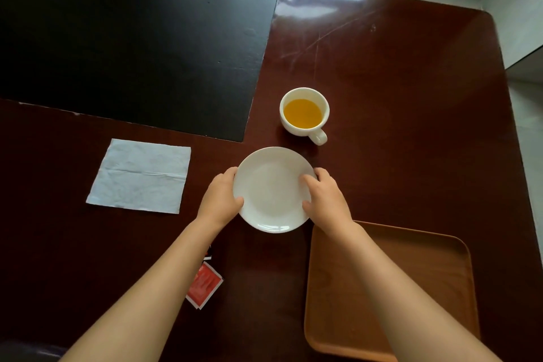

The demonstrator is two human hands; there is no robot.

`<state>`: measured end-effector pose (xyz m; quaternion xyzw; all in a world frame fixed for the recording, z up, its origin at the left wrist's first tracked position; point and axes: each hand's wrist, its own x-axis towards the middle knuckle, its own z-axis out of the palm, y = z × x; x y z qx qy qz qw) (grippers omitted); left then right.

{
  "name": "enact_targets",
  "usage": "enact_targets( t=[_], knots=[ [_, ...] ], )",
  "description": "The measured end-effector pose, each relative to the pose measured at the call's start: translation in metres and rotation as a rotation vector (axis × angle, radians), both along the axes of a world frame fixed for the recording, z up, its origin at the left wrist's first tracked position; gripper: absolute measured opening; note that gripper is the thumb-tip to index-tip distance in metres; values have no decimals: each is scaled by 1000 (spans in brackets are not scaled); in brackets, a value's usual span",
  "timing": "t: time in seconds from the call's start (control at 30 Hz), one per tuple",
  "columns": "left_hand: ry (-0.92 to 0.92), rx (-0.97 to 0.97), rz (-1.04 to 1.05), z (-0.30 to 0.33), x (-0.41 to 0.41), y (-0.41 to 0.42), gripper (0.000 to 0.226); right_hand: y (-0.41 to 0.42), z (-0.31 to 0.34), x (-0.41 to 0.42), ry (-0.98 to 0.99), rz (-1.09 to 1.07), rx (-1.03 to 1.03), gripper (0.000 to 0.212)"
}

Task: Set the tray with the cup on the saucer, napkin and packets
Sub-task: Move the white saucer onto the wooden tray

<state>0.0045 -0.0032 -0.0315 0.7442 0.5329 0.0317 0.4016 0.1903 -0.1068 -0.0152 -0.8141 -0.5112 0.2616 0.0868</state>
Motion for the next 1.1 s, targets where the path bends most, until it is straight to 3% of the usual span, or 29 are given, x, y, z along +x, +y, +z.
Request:
enact_targets(
  t=[0.13, 0.37, 0.63, 0.9, 1.1],
  knots=[
    [-158, -190, 174, -2, -1, 1, 56, 5, -5, -1, 166, -197, 94, 62],
    [-295, -402, 238, 8, -7, 6, 64, 4, -3, 8, 287, -412, 150, 43],
    [-466, -468, 192, 37, 0, -21, 61, -43, 25, 27, 566, -619, 295, 41],
    [-486, -454, 68, 49, 31, -76, 56, -124, 43, 44, 526, -732, 421, 45],
    [-403, -376, -5, 40, 41, -118, 50, -173, 39, 39, 510, -788, 445, 44]
  ],
)
